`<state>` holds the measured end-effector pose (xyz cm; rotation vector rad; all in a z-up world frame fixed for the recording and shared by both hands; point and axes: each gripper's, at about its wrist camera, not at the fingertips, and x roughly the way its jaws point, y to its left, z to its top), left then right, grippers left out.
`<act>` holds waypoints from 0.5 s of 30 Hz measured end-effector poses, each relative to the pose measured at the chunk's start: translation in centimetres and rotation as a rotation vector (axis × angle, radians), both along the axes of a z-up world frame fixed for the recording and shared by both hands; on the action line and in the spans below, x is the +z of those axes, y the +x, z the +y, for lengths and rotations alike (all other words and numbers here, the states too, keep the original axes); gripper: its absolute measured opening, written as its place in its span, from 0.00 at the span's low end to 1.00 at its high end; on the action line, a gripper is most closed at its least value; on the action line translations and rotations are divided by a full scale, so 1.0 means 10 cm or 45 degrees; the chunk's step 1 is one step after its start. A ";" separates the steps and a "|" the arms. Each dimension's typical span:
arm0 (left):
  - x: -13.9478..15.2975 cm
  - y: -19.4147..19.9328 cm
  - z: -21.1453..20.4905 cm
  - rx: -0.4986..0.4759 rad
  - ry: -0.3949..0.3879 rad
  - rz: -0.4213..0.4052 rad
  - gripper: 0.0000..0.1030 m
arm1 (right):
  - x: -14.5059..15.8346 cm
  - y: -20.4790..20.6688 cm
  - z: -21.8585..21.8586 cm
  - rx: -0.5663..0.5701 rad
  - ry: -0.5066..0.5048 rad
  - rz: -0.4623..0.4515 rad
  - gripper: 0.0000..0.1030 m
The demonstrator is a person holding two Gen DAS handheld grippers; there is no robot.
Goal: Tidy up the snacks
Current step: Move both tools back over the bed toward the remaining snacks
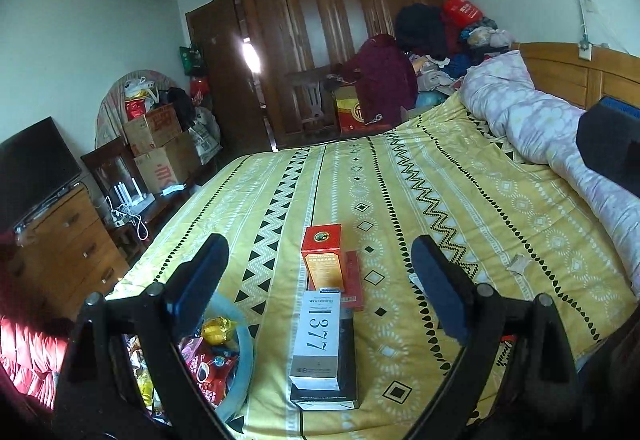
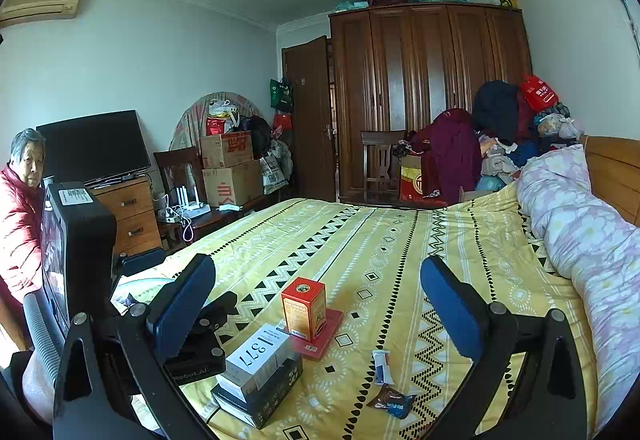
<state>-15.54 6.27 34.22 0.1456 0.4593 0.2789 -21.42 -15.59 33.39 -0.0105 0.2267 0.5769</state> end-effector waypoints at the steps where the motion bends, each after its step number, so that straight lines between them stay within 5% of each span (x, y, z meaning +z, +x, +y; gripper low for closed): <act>1: 0.01 0.00 -0.02 -0.003 0.006 0.000 0.91 | 0.00 -0.01 -0.02 -0.001 0.001 0.000 1.00; 10: -0.02 0.05 -0.16 -0.041 0.017 0.010 0.91 | 0.00 0.01 -0.14 -0.013 0.016 0.003 1.00; 15: -0.38 0.32 -0.22 -0.360 -0.282 0.105 0.98 | -0.08 -0.10 -0.50 -0.129 0.000 -0.121 1.00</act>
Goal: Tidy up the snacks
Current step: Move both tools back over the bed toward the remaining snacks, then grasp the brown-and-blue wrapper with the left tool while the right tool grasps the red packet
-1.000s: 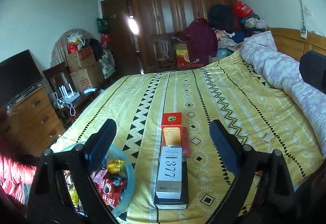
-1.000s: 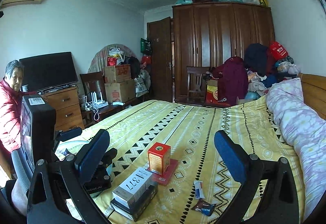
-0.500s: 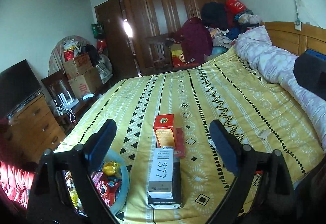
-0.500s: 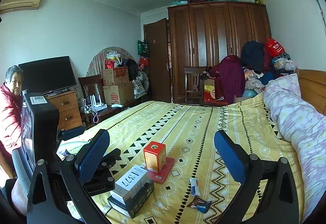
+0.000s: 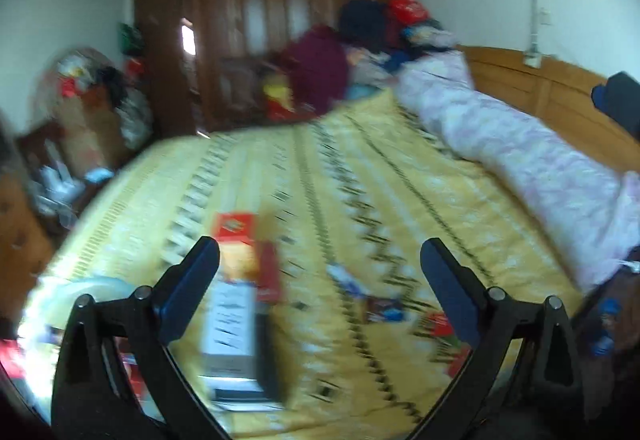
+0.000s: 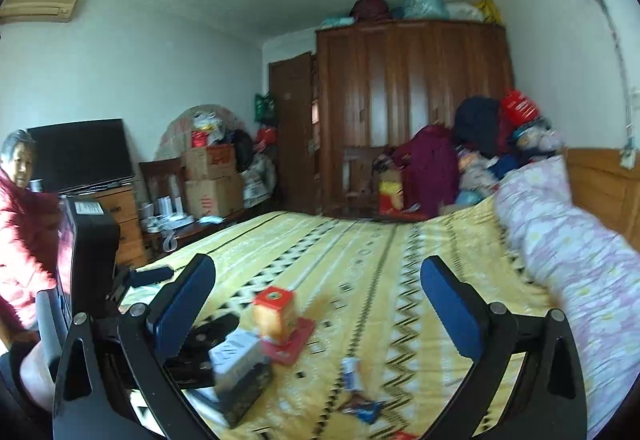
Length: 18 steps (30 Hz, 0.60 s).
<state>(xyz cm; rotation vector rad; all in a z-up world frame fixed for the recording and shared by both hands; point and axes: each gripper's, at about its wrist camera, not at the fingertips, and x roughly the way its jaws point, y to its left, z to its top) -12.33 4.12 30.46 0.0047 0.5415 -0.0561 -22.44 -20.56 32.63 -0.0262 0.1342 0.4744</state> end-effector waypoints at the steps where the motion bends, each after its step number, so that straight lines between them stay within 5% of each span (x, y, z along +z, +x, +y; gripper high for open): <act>1: -0.13 0.08 -0.05 -0.056 -0.033 0.036 0.98 | -0.05 -0.01 -0.11 -0.046 -0.011 -0.033 1.00; 4: -0.74 0.46 -0.30 -0.223 -0.146 0.247 0.97 | -0.45 0.10 -0.43 -0.128 -0.089 0.004 1.00; 6: -1.14 0.68 -0.43 -0.283 -0.219 0.353 0.96 | -0.84 0.30 -0.60 -0.173 -0.190 0.187 1.00; 10: -2.01 1.16 -0.54 -0.222 -0.364 0.648 0.81 | -1.58 0.59 -0.93 -0.220 -0.218 0.513 1.00; 14: -2.46 1.41 -0.63 -0.157 -0.355 0.714 0.82 | -2.26 0.83 -1.31 -0.244 -0.121 0.806 1.00; 18: -2.58 1.64 -0.76 -0.135 -0.335 0.696 0.85 | -2.59 1.01 -1.51 -0.266 -0.075 0.910 1.00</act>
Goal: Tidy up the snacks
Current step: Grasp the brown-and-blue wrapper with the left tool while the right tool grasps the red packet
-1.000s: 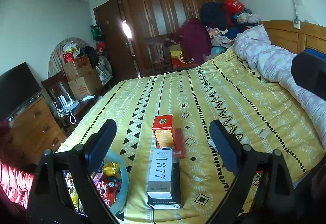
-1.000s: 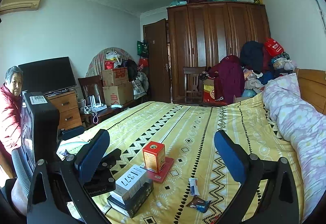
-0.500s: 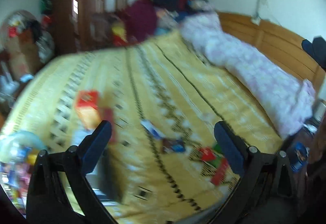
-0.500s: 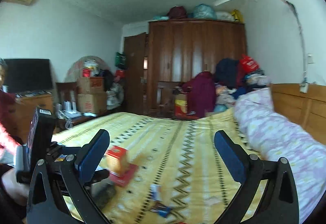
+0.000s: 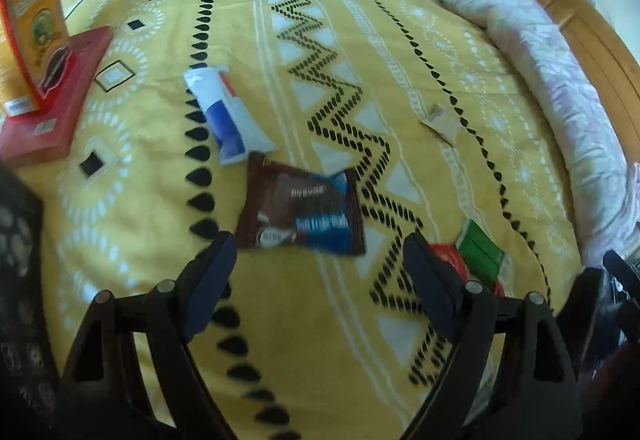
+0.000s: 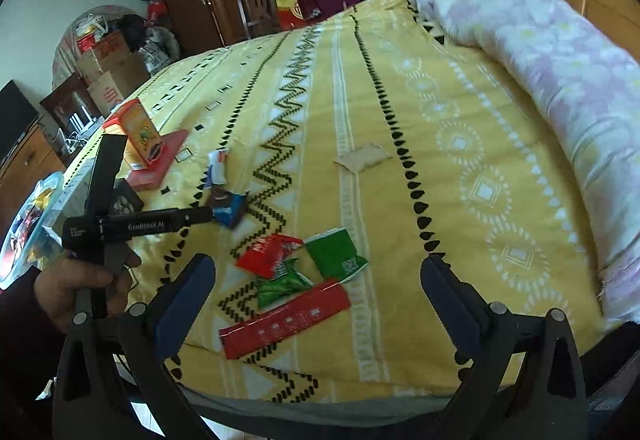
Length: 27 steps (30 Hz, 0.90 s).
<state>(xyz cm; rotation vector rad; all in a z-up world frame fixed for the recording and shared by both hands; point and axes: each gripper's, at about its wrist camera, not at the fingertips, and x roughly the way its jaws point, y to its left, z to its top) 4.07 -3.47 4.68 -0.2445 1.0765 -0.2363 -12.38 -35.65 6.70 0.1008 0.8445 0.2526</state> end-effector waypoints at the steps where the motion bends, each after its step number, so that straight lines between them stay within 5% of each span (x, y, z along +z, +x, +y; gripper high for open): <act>1: -0.03 0.07 -0.01 0.005 0.015 0.004 0.86 | -0.04 0.06 -0.02 -0.004 0.000 0.010 1.00; 7: -0.31 0.21 -0.07 -0.037 0.133 0.053 0.82 | -0.27 0.24 -0.04 0.010 0.024 0.082 1.00; 8: -0.30 0.19 -0.07 -0.041 0.135 0.034 0.76 | -0.30 0.26 -0.02 0.025 0.033 0.097 1.00; 10: -0.25 0.13 -0.03 -0.042 0.128 0.004 0.49 | -0.39 0.30 0.03 0.057 0.055 0.135 1.00; 12: -0.19 0.07 0.04 -0.040 0.084 -0.004 0.42 | -0.46 0.33 0.10 0.087 0.106 0.160 0.90; 15: -0.08 -0.06 0.15 -0.017 0.082 -0.043 0.41 | -0.61 0.45 0.33 0.147 0.172 0.206 0.68; 25: 0.11 -0.21 0.41 0.047 0.034 -0.084 0.41 | -1.12 0.91 0.94 0.129 0.042 0.307 0.68; 27: 0.16 -0.22 0.42 0.052 0.025 -0.095 0.41 | -1.21 0.93 0.95 0.124 0.013 0.315 0.54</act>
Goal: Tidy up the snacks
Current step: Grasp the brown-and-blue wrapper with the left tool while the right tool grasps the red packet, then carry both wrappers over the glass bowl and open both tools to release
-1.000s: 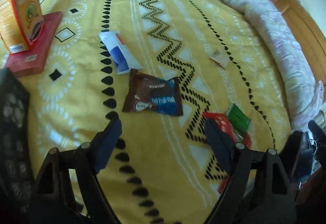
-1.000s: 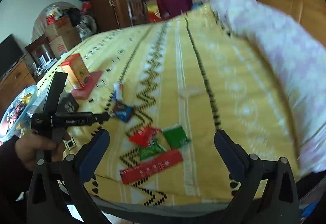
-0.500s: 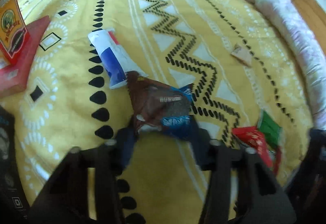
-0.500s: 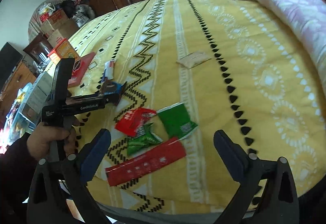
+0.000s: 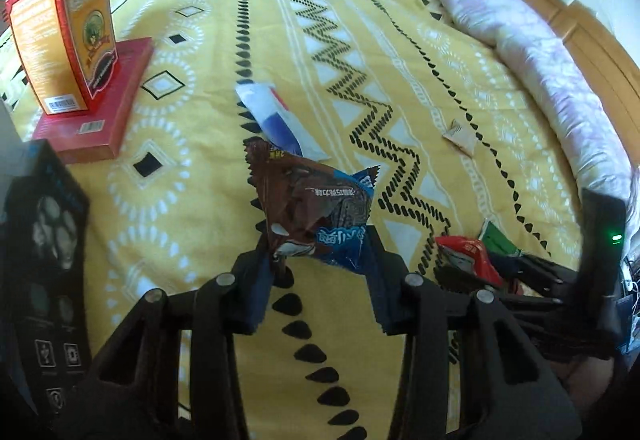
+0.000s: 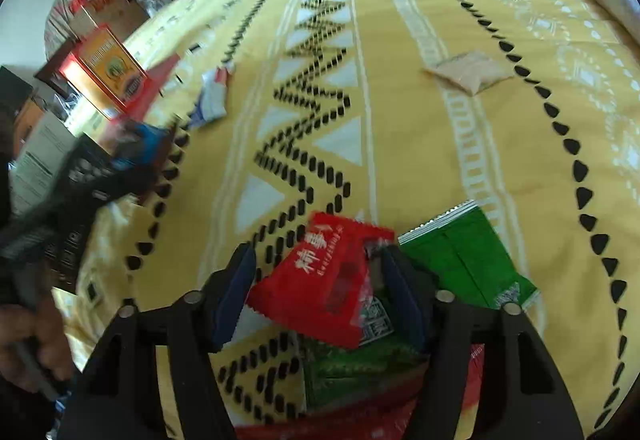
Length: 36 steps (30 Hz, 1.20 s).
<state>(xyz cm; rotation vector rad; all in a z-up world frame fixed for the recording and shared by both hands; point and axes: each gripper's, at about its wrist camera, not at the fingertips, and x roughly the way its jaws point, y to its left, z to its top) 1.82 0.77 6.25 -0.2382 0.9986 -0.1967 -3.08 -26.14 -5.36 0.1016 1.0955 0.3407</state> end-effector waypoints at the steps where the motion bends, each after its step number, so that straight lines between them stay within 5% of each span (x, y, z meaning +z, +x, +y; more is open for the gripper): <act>1: 0.03 -0.01 0.01 0.002 -0.003 -0.007 0.41 | -0.01 0.00 -0.02 -0.014 -0.004 -0.011 0.52; 7: 0.26 -0.16 0.10 0.020 -0.029 -0.072 0.41 | 0.29 -0.11 -0.15 -0.050 0.054 -0.155 0.50; 20: 1.11 -0.61 0.60 0.134 -0.045 -0.297 0.41 | 1.55 -0.43 0.19 0.050 0.084 -0.514 0.50; 28: 1.45 -1.02 1.34 0.337 -0.020 -0.373 0.41 | 2.11 -0.53 0.97 0.247 0.144 -0.624 0.50; 36: 1.70 -1.44 2.42 0.650 0.038 -0.392 0.41 | 2.54 -0.67 2.21 0.544 0.262 -0.666 0.50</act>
